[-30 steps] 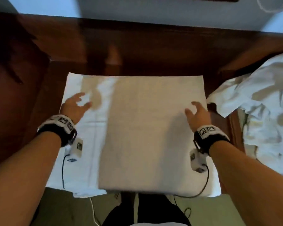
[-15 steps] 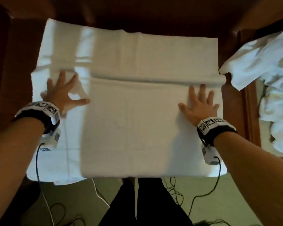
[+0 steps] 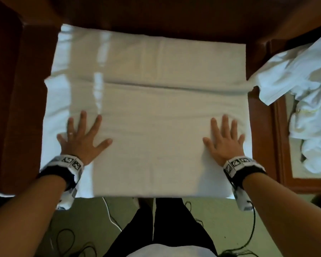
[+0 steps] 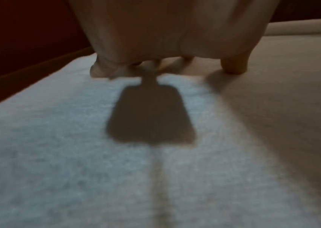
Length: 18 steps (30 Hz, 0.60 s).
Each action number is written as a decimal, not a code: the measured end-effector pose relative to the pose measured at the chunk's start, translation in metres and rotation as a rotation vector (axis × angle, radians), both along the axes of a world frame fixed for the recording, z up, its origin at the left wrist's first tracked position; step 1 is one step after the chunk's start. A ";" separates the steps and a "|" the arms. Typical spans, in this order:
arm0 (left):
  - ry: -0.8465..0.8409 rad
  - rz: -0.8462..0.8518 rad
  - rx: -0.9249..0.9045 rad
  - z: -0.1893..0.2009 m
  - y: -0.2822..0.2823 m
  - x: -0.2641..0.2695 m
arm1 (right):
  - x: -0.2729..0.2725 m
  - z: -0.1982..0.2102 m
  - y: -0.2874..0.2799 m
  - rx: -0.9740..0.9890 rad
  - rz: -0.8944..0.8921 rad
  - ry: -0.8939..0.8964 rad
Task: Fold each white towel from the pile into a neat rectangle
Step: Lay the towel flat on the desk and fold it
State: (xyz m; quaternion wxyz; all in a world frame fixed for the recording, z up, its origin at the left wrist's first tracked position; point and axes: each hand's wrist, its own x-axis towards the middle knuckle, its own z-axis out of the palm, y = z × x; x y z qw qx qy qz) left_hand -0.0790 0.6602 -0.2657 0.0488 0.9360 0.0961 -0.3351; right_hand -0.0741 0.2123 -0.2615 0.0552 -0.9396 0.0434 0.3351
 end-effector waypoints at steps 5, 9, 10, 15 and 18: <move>-0.015 0.023 -0.079 0.005 0.004 0.081 | 0.076 -0.002 0.007 0.030 -0.028 -0.054; -0.085 0.054 -0.175 0.014 -0.004 0.066 | 0.067 0.003 0.014 -0.010 -0.041 -0.107; -0.084 0.046 -0.168 0.014 -0.007 0.049 | 0.050 0.004 0.016 -0.022 -0.034 -0.128; 0.024 0.011 -0.054 0.006 -0.014 -0.032 | -0.038 0.006 0.015 0.023 -0.018 0.026; 0.041 0.011 -0.042 0.003 -0.010 -0.017 | -0.027 -0.001 0.008 0.011 0.003 0.024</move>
